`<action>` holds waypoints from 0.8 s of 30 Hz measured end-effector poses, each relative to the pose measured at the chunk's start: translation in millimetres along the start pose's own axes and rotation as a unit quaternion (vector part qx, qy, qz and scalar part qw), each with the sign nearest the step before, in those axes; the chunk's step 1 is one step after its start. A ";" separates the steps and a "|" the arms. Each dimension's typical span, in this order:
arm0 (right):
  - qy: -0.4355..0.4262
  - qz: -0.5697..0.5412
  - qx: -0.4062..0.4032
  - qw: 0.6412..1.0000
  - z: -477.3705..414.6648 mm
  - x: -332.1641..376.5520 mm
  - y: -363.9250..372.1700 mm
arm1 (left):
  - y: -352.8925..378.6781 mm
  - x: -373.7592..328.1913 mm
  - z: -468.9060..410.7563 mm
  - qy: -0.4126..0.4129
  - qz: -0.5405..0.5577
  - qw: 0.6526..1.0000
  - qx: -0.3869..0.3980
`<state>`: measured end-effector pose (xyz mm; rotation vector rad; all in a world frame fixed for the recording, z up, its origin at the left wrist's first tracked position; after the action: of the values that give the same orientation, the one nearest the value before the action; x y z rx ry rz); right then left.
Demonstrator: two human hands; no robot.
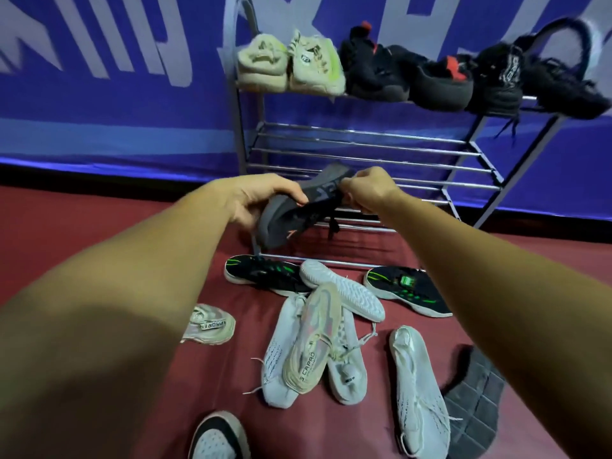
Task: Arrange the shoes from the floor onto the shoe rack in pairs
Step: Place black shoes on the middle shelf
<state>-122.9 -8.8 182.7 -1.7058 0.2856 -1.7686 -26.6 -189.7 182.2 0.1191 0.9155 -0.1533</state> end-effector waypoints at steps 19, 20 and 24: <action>0.052 -0.299 0.215 0.928 -4.0 14.7 68.3 | -46.3 2.6 -17.4 0.138 0.208 0.953 -0.169; 0.047 -0.311 0.202 0.928 -8.2 15.8 71.5 | -46.6 1.2 -20.5 0.136 0.205 0.954 -0.173; 0.036 -0.368 0.161 0.915 -22.2 19.8 79.8 | -51.3 -5.2 -29.2 0.142 0.208 0.945 -0.210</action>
<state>-118.8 -87.3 150.1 -1.6045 -0.6778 -2.2381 -61.8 -234.8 166.8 -0.0656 1.1696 0.4635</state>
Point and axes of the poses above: each hand's wrist, its own z-axis away from the middle knuckle, its own y-axis out of the palm, x = y × z, the point moved 3 cm from there along -z, towards the middle knuckle, and after that the axes turned 3 degrees about x, right-handed, at the moved point
